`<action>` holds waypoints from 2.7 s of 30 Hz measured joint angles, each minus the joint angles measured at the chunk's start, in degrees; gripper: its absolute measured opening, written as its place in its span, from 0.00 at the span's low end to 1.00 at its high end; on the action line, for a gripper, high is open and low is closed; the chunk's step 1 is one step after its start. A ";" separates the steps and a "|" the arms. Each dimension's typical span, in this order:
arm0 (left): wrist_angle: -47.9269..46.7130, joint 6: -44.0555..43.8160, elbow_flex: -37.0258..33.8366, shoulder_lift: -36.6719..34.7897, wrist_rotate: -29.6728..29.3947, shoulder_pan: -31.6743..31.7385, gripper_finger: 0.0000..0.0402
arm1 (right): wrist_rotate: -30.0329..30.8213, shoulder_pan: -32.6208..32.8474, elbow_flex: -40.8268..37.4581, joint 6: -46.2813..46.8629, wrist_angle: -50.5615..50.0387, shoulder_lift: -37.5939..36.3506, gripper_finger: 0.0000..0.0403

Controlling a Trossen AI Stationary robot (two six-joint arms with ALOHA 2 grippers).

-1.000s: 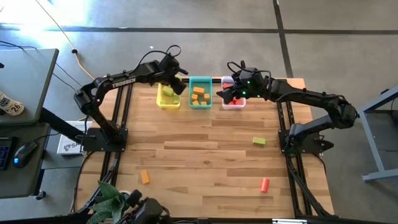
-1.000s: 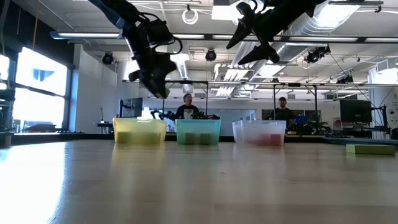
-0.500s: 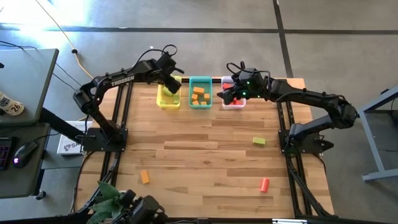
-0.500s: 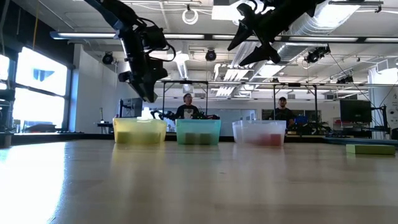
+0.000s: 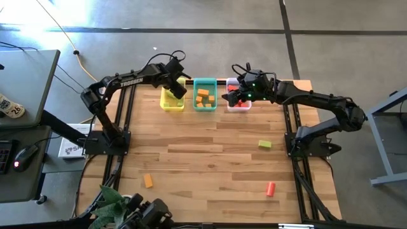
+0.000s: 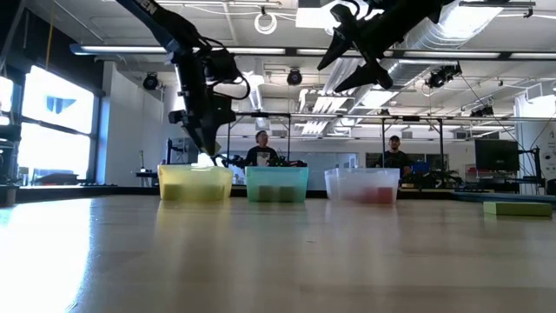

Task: Sort & place blocks by color
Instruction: Put the green block into the yellow bin, then put the orange block into the white bin

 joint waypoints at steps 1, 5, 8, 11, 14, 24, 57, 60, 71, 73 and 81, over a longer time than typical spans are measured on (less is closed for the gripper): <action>0.07 0.29 0.00 0.22 0.00 0.02 0.28 | 0.04 0.00 0.00 0.06 0.00 0.00 0.69; 0.23 0.99 0.00 0.43 -0.43 0.02 0.30 | 0.09 0.00 0.00 1.17 0.00 0.00 0.69; 0.23 1.90 0.00 0.43 -0.35 0.00 0.34 | 0.03 0.04 0.00 1.22 -0.04 -0.02 0.69; 0.23 3.50 0.00 0.43 -0.33 0.00 0.39 | -0.04 0.61 0.01 1.12 -0.80 -0.02 0.69; 0.38 3.87 0.00 0.43 -0.23 0.00 0.44 | -0.03 1.83 0.02 1.12 -3.17 -0.02 0.69; 1.19 5.12 0.00 0.43 0.50 0.00 0.51 | 3.90 9.01 0.02 4.80 -14.84 -0.02 0.69; 1.33 11.41 12.85 0.43 13.07 -10.41 0.50 | -7.38 31.67 -7.36 35.13 -43.92 -0.04 0.69; 1.33 13.19 12.85 0.43 13.05 -11.50 0.50 | -7.84 35.28 -7.37 43.43 -43.20 -0.04 0.69; 1.79 12.64 12.85 0.43 12.90 -12.39 0.50 | -7.73 48.60 -7.37 73.70 -43.08 -0.04 0.69; 1.79 12.07 12.85 0.43 12.88 -12.37 0.50 | -6.77 51.02 -7.37 77.54 -42.95 -0.04 0.69; 1.79 9.70 12.85 0.43 12.90 -12.98 0.50 | -5.48 58.86 -7.37 89.92 -36.97 0.02 0.69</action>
